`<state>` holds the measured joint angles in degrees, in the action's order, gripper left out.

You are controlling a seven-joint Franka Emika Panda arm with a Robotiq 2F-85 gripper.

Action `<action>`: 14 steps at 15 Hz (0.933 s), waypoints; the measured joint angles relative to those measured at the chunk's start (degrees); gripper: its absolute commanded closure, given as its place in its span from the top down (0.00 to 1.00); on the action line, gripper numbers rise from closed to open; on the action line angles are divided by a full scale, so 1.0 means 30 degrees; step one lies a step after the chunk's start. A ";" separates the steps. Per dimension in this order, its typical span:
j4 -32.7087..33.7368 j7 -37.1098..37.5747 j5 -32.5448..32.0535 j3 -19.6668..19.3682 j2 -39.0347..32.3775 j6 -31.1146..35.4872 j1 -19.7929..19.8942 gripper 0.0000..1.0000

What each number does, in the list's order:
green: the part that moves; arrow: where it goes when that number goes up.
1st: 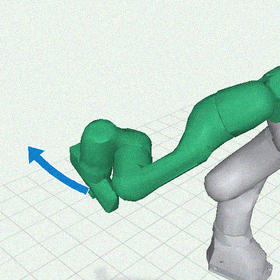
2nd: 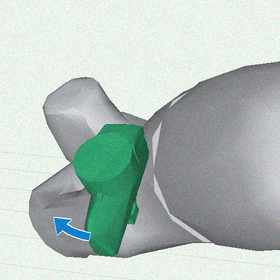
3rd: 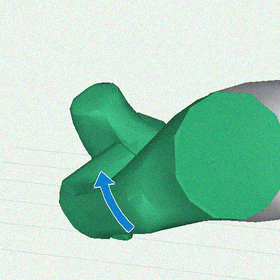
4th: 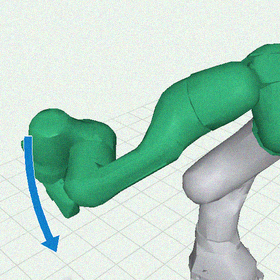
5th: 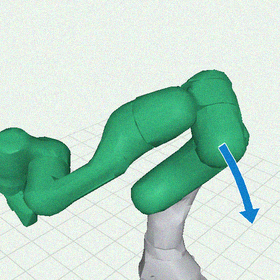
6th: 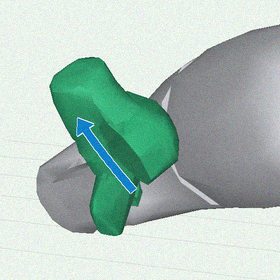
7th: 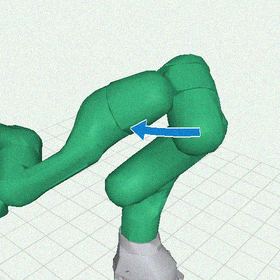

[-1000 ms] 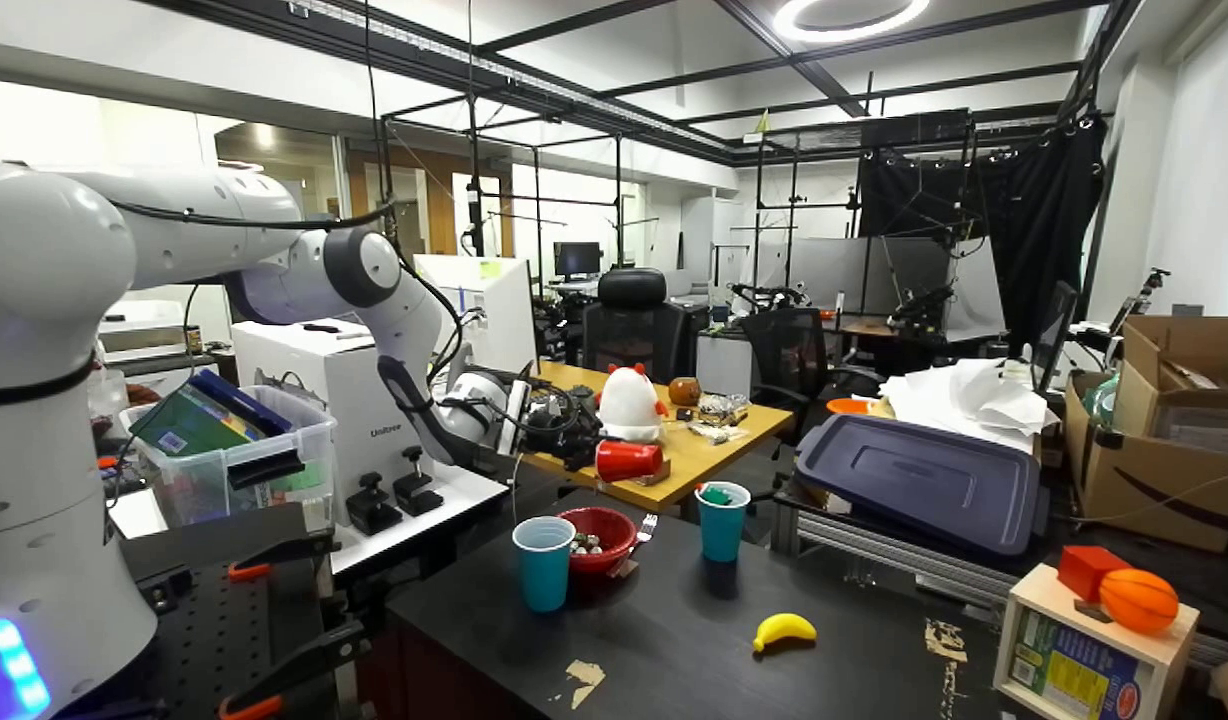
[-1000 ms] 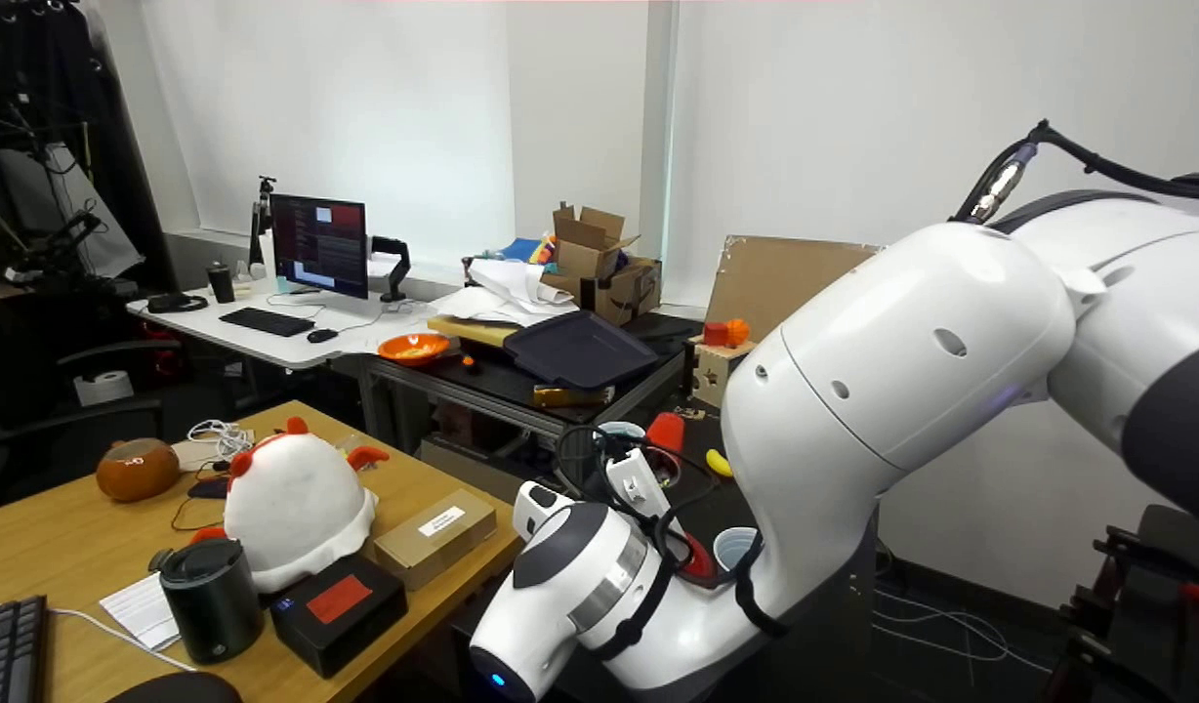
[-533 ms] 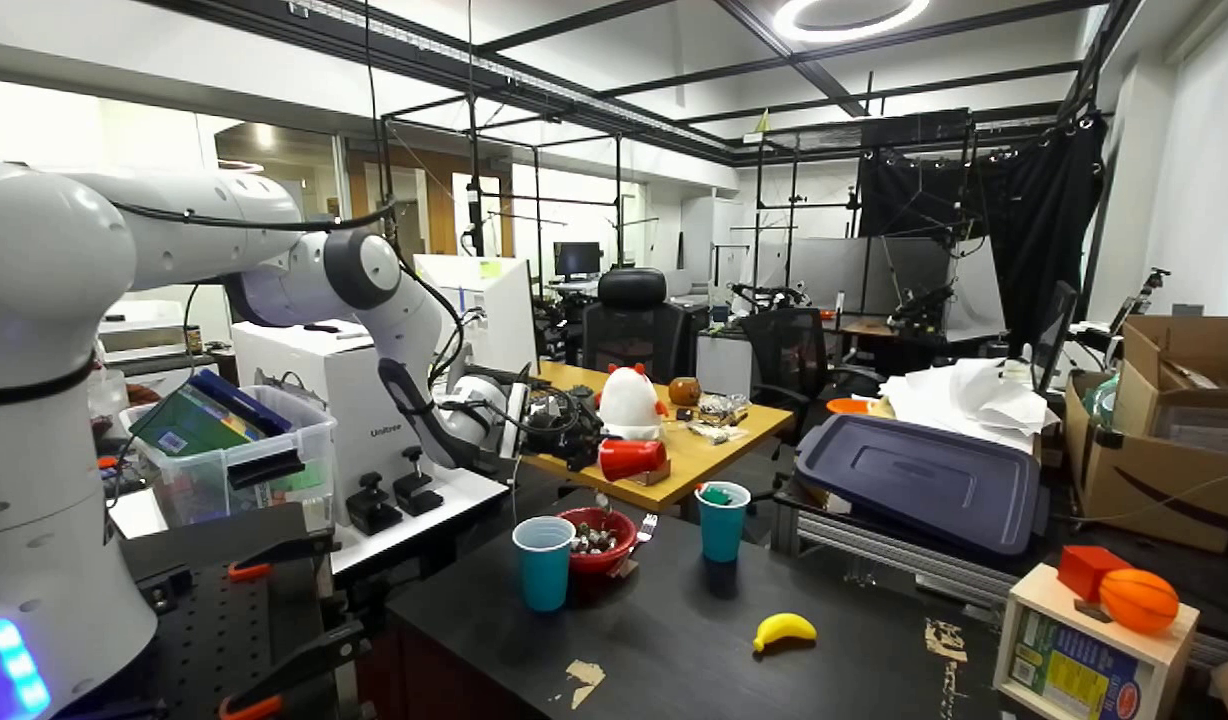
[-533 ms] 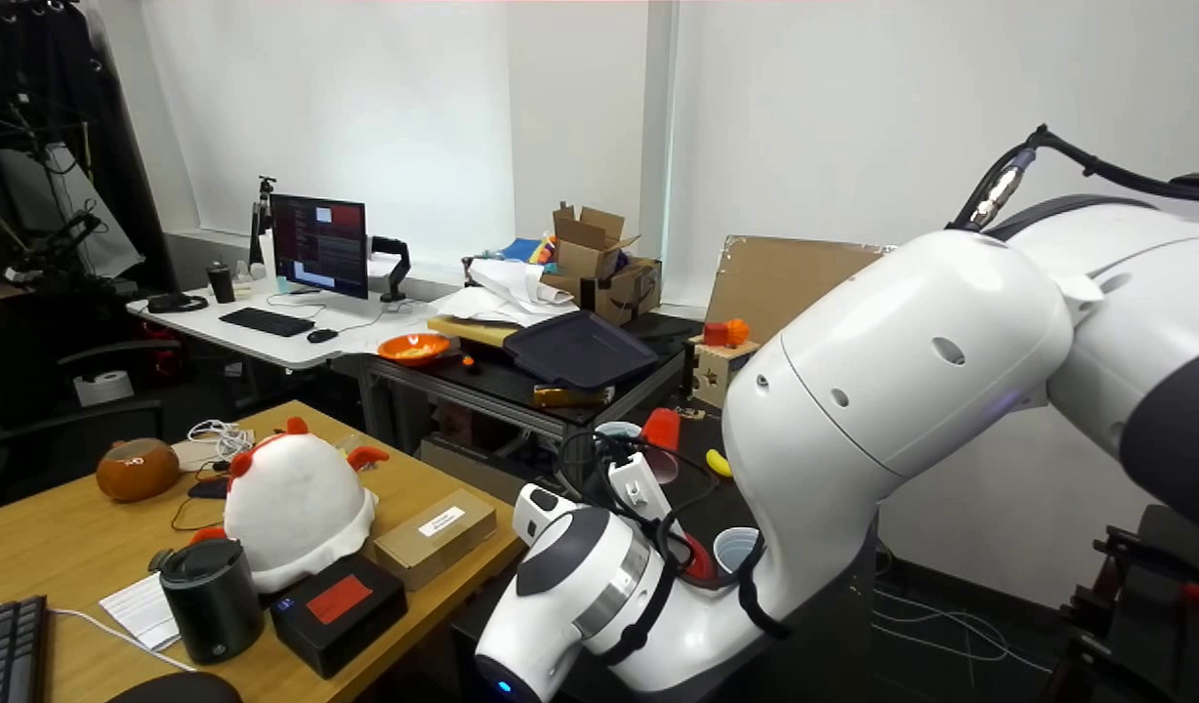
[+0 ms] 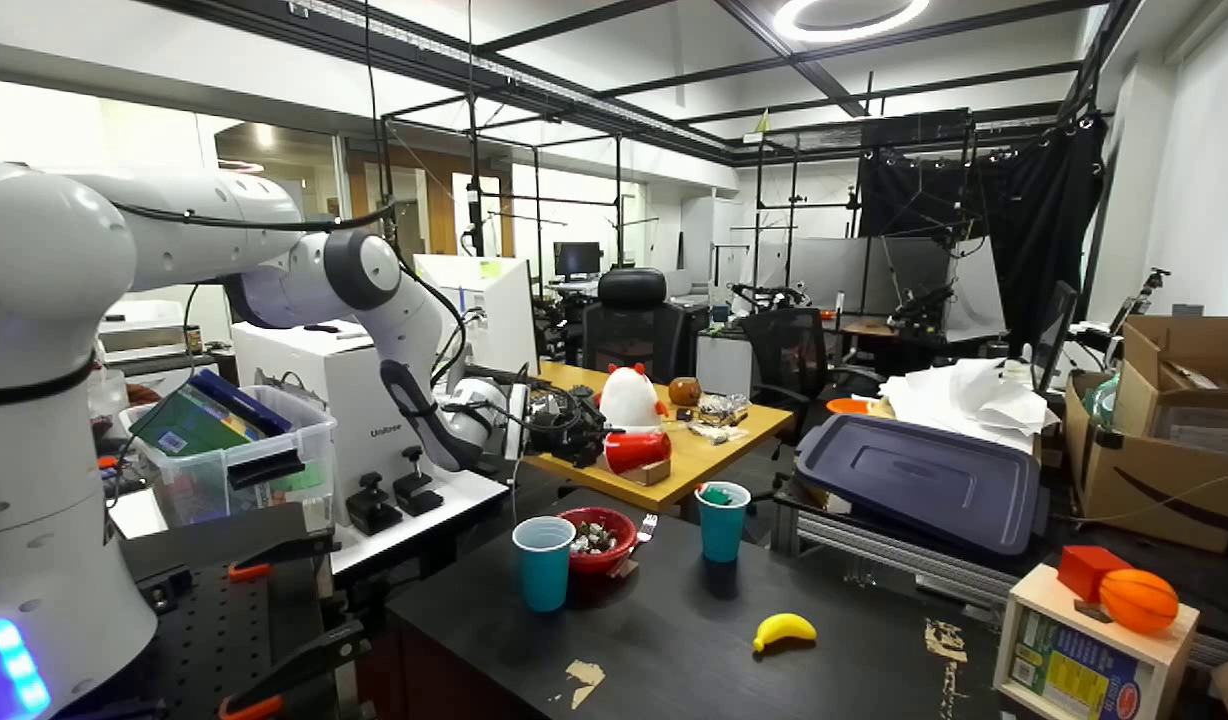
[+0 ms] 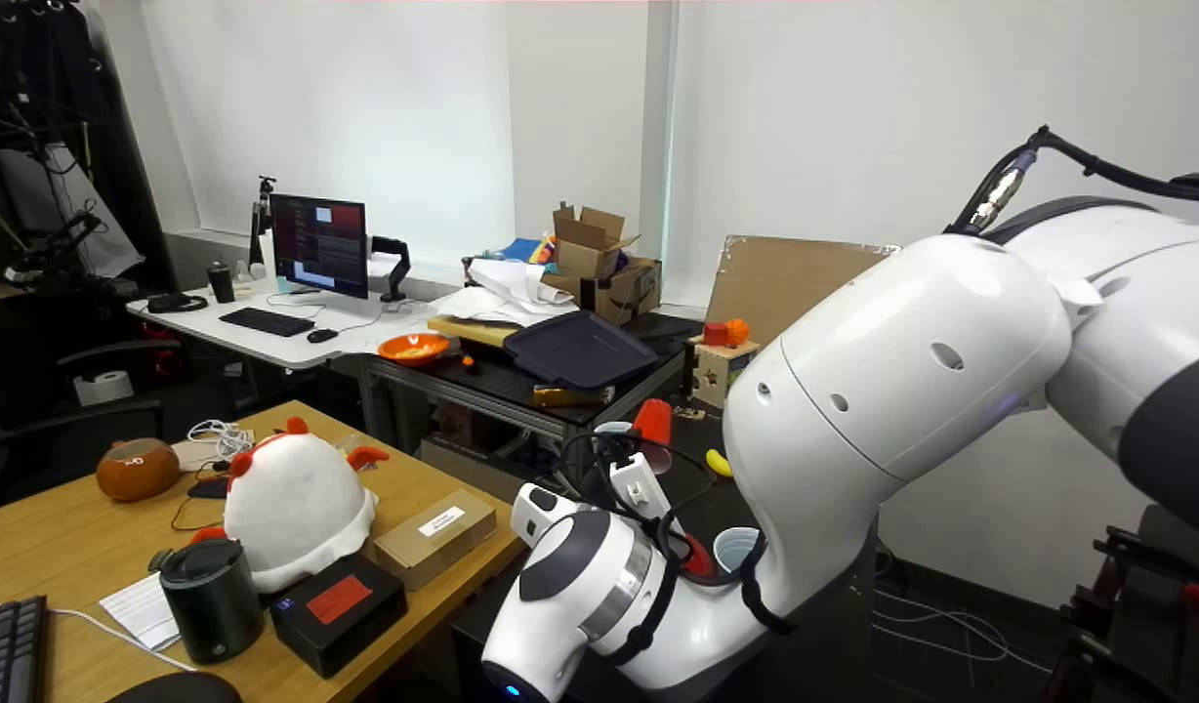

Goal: Pour the contents in the red cup into the red bowl

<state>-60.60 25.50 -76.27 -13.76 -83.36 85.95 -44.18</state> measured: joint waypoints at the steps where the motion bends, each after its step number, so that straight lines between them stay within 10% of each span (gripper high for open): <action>1: -0.0060 0.0253 -0.0475 -0.0136 -0.0050 0.0002 -0.0061 0.01; 14: 0.0161 0.1721 -0.1122 -0.0820 0.0125 -0.1430 -0.0035 0.01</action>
<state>-60.12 30.66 -79.64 -16.22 -82.99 81.66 -44.29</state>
